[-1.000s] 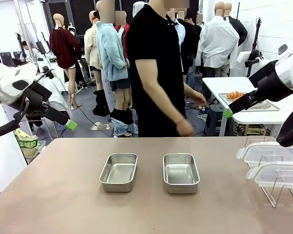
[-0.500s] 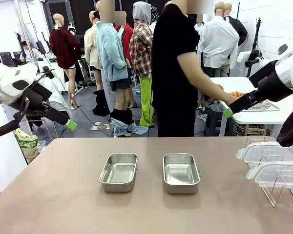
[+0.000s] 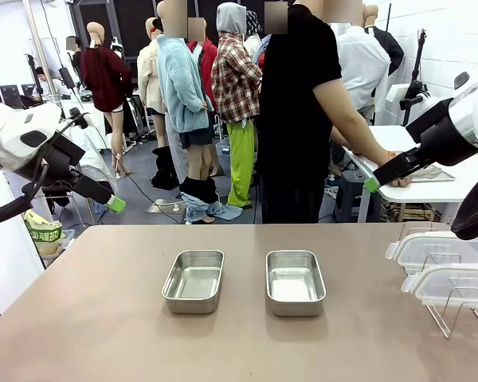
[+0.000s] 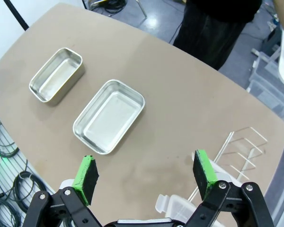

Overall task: Place the bread in airtight containers.
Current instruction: Lift both Airtight Container.

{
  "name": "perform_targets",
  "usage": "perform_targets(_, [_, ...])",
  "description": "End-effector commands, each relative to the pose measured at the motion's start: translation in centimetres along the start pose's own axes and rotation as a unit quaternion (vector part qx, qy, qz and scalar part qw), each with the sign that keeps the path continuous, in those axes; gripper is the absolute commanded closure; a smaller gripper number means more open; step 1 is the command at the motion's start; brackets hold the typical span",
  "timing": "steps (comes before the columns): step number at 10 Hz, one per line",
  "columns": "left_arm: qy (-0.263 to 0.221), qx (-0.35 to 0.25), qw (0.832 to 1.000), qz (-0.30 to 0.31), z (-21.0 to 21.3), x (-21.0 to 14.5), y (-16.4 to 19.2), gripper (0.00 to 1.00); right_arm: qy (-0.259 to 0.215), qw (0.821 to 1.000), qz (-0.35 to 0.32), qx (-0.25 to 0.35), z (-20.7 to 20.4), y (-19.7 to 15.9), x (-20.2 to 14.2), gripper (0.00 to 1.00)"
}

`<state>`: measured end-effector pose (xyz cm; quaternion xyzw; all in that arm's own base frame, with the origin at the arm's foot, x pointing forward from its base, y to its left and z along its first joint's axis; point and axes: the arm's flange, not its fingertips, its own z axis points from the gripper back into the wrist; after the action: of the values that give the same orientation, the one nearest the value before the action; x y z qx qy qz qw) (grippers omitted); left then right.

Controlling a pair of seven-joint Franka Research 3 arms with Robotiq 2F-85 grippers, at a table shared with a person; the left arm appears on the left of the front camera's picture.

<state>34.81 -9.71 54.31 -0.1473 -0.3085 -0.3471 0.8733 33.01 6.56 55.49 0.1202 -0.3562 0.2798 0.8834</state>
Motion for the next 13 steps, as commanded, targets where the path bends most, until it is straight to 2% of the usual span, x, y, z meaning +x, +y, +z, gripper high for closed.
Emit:
perform_targets(1, [0.001,-0.004,1.0,-0.004,0.24,-0.15,0.11,0.0,0.0,1.0,0.001,0.005,-0.08,0.0,-0.02,0.0])
perform_targets(13, [0.001,-0.004,1.0,-0.004,0.24,-0.15,0.11,0.0,0.0,1.0,0.001,0.005,-0.08,0.0,-0.02,0.0])
